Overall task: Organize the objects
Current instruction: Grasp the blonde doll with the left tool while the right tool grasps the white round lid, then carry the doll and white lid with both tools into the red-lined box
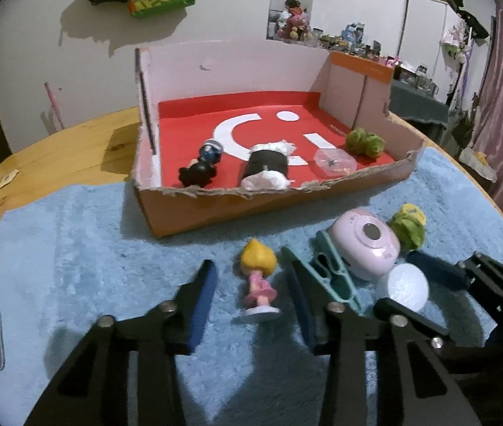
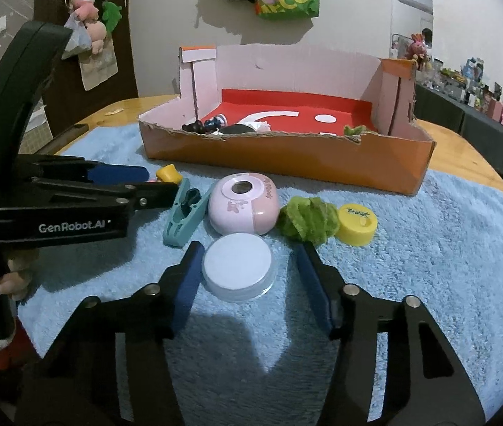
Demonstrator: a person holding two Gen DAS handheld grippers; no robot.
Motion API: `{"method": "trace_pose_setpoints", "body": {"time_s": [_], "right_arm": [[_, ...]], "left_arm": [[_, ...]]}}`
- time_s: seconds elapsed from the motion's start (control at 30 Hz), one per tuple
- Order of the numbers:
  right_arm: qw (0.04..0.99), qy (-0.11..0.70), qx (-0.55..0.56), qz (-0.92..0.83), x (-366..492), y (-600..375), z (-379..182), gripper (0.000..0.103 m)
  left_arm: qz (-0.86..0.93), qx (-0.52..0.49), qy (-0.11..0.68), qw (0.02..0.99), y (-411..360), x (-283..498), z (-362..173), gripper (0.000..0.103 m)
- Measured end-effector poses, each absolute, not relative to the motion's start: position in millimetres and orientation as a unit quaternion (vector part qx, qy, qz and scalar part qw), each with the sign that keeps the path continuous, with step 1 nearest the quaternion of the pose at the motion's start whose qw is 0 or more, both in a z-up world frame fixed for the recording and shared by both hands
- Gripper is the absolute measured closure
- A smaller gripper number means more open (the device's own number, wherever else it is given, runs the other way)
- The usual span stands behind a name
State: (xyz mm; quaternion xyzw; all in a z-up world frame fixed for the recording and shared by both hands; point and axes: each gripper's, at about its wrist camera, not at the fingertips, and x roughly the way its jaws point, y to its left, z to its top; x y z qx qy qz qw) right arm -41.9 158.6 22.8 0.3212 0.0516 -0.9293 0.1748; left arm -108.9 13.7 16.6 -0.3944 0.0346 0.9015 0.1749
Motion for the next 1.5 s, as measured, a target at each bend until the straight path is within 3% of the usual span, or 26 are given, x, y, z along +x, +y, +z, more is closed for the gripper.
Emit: {"method": "trace_pose_setpoints", "body": {"time_s": [0.03, 0.1, 0.6, 1.5], "right_arm": [[0.176, 0.054, 0.319, -0.930, -41.1, 157.3, 22.6, 0.060], [0.178, 0.054, 0.313, -0.931, -38.7, 156.3, 21.9, 0.063], [0.195, 0.019, 0.300, -0.934, -35.0, 168.5, 40.8, 0.064], [0.192, 0.037, 0.268, -0.943, -24.0, 172.2, 70.8, 0.064]], "left_arm": [[0.900, -0.396, 0.033, 0.180, 14.5, -109.3, 16.2, 0.078], [0.901, -0.393, 0.036, 0.177, 15.8, -107.7, 16.2, 0.082], [0.914, -0.360, 0.029, 0.185, 13.9, -76.7, 33.8, 0.082], [0.922, -0.329, 0.030, 0.202, 16.2, -53.2, 56.8, 0.082]]}}
